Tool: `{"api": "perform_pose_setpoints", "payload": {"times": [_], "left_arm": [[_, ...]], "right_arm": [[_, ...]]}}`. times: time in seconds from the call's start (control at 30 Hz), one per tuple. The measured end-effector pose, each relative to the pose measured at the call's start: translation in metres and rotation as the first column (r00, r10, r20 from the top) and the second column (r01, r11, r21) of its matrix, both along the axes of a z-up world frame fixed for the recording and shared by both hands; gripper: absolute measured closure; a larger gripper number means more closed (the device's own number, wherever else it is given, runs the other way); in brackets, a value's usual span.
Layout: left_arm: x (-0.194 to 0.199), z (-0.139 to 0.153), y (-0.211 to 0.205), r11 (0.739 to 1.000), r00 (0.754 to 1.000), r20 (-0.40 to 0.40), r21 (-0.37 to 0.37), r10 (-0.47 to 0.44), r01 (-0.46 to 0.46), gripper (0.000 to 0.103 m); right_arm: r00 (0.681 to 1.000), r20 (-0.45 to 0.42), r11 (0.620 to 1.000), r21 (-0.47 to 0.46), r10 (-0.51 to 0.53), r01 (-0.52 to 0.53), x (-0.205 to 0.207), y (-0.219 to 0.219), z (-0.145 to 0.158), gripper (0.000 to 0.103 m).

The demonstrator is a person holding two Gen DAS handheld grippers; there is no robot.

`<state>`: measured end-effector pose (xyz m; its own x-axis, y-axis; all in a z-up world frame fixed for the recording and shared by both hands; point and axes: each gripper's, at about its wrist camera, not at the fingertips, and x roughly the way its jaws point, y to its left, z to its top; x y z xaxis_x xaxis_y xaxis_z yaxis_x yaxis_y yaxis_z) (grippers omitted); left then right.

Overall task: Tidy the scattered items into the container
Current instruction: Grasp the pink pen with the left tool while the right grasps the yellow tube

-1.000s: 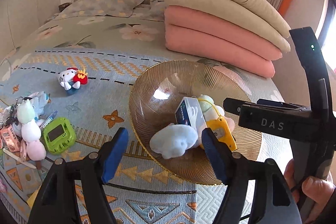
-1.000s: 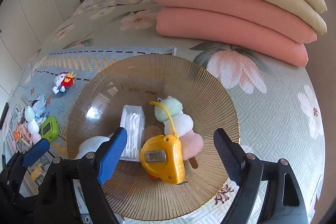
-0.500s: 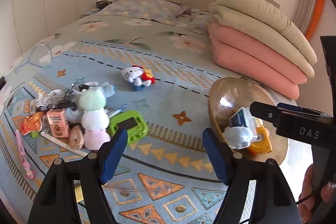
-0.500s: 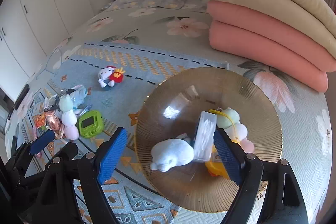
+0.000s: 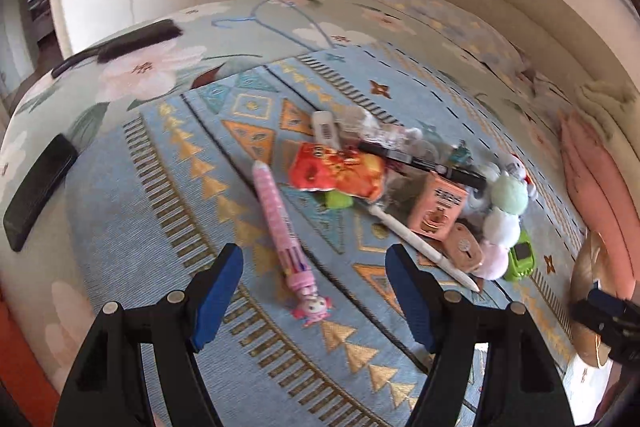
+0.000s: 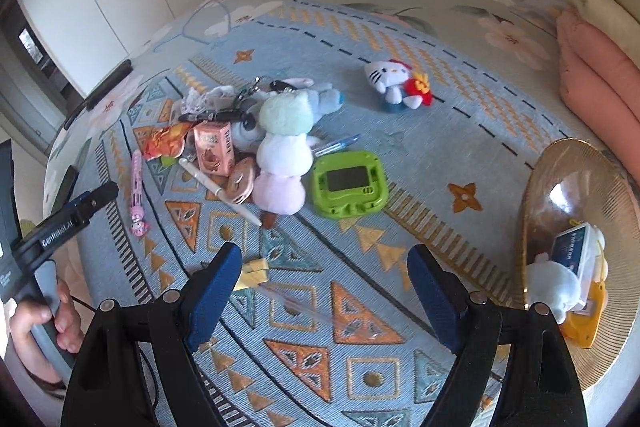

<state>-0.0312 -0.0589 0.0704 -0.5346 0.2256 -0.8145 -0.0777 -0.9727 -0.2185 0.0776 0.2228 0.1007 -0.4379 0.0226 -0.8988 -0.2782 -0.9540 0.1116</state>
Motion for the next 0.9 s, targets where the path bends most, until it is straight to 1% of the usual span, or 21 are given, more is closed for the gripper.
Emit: {"api": "perform_pose_setpoints", "payload": {"times": [0.07,0.1,0.23,0.37,0.47,0.57,0.67,0.73,0.87,0.9], "left_arm": [[-0.001,-0.013,-0.019,0.998,0.998,0.026,0.033,0.052,-0.053,0.032],[-0.002,-0.02,-0.023,0.997,0.997,0.04,0.034,0.061,-0.062,0.032],[-0.003,-0.036,-0.02,0.999,0.997,0.068,0.012,0.047,-0.048,0.032],[-0.004,-0.034,-0.01,1.0,0.999,0.038,0.018,0.01,-0.011,0.032],[-0.009,-0.034,-0.005,1.0,1.0,0.017,0.006,0.009,-0.009,0.032],[-0.015,-0.04,-0.001,1.0,1.0,0.016,-0.019,0.024,-0.024,0.032],[-0.018,-0.045,0.003,0.999,1.0,0.011,-0.034,0.025,-0.024,0.032],[-0.019,-0.049,0.006,0.998,1.0,0.007,-0.051,0.025,-0.025,0.032],[-0.023,-0.058,0.008,0.998,0.999,0.038,-0.053,0.033,-0.031,0.032],[-0.023,-0.058,0.009,0.998,0.999,0.032,-0.056,0.035,-0.034,0.032]], "right_arm": [[0.999,0.029,1.0,0.004,0.031,-0.031,-0.005,-0.014,-0.012,0.019],[0.998,0.041,0.999,-0.003,0.044,-0.044,-0.007,-0.021,-0.018,0.019],[0.991,0.093,0.996,-0.033,0.091,-0.088,-0.017,-0.041,-0.043,0.019],[0.979,0.139,0.988,0.019,0.15,-0.154,-0.024,-0.063,-0.063,0.019],[0.972,0.148,0.982,0.029,0.182,-0.188,-0.025,-0.072,-0.072,0.019],[0.971,0.158,0.983,0.012,0.179,-0.183,-0.028,-0.073,-0.081,0.019],[0.975,0.149,0.986,-0.017,0.166,-0.165,-0.028,-0.069,-0.084,0.012],[0.975,0.145,0.986,-0.026,0.167,-0.165,-0.027,-0.068,-0.084,0.012],[0.974,0.147,0.985,-0.029,0.175,-0.172,-0.027,-0.07,-0.086,0.01],[0.972,0.154,0.984,-0.016,0.178,-0.177,-0.027,-0.073,-0.087,0.01]]}}
